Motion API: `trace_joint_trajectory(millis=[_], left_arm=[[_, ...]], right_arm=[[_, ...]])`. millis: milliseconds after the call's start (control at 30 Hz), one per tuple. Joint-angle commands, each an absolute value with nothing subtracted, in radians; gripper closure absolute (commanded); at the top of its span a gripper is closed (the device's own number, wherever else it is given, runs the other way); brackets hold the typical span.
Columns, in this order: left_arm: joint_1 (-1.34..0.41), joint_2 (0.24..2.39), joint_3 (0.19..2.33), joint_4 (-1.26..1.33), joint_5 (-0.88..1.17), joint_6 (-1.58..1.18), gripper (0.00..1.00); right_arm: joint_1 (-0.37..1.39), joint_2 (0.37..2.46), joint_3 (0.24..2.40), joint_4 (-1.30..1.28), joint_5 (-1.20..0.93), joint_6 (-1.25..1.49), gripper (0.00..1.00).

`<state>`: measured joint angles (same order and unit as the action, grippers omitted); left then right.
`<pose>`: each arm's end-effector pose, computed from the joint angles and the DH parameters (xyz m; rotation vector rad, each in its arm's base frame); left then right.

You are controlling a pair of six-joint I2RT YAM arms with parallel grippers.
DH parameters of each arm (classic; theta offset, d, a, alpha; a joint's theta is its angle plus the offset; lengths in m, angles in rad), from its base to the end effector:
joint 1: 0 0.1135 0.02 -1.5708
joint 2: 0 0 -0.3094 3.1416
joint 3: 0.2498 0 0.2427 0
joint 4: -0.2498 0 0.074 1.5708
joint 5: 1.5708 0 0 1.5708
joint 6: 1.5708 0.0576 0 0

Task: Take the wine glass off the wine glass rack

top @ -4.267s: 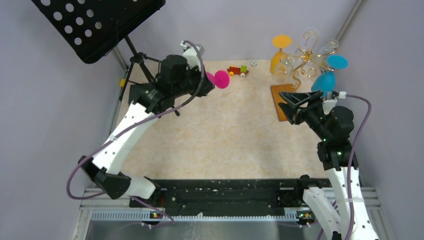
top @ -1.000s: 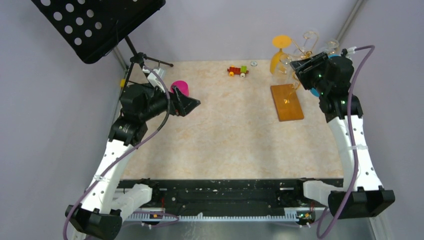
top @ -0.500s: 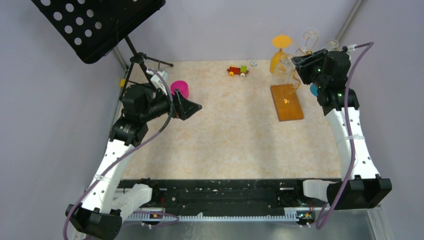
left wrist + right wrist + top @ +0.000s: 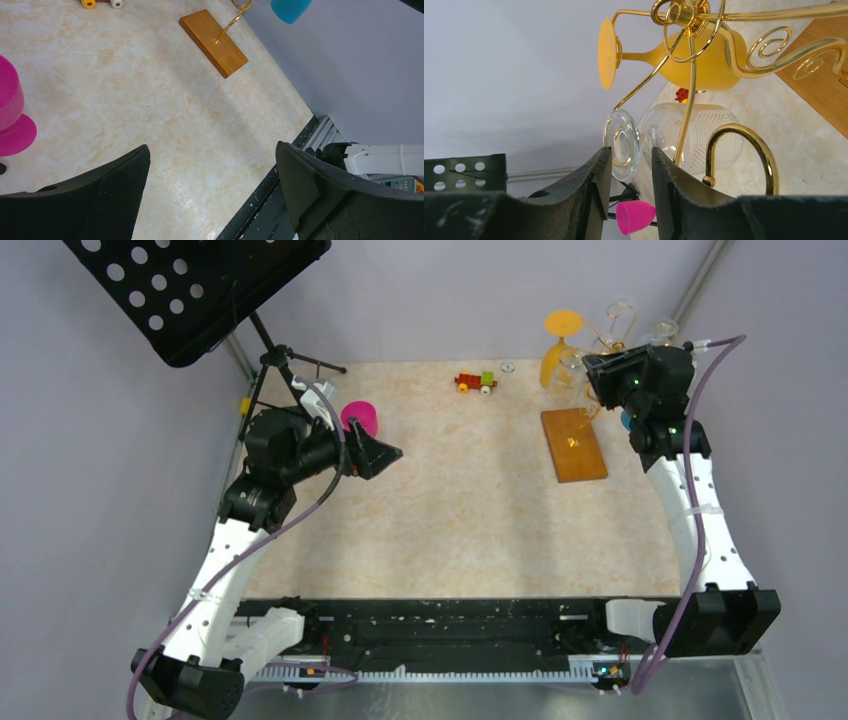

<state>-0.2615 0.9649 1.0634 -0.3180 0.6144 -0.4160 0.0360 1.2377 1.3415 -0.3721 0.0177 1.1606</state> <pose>0.1750 -0.0812 0.4243 0.3194 1.8417 -1.0245 0.2733 0.0088 0.4551 1.0342 1.6169 0.8099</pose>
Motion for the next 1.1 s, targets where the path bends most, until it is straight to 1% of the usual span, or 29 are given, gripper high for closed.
trace_joint_trajectory(millis=[0,67,167,467,633,867,1000,1067], left_arm=[[-0.259,0.956,1.055,-0.302,0.594,-0.397,0.02],[-0.259,0.957,1.057,-0.302,0.590,-0.397,0.02],[-0.259,0.958,1.058,-0.302,0.585,-0.397,0.02],[-0.259,0.956,1.059,-0.305,0.567,-0.403,0.02],[-0.259,0.951,1.059,-0.308,0.560,-0.408,0.02],[-0.259,0.949,1.060,-0.311,0.554,-0.411,0.02],[-0.259,0.948,1.059,-0.311,0.552,-0.413,0.02],[-0.259,0.948,1.060,-0.313,0.550,-0.413,0.02]], right_arm=[[0.026,1.268,1.359,-0.331,0.020,1.158,0.64],[0.026,1.280,1.365,-0.323,0.010,1.149,0.65],[0.022,1.287,1.369,-0.314,0.011,1.138,0.71],[0.026,1.298,1.370,-0.300,0.019,1.133,0.76],[0.026,1.292,1.361,-0.292,0.031,1.137,0.80],[0.025,1.278,1.363,-0.301,0.054,1.119,0.90],[0.026,1.276,1.371,-0.309,0.057,1.104,0.93],[0.026,1.276,1.371,-0.306,0.055,1.100,0.97]])
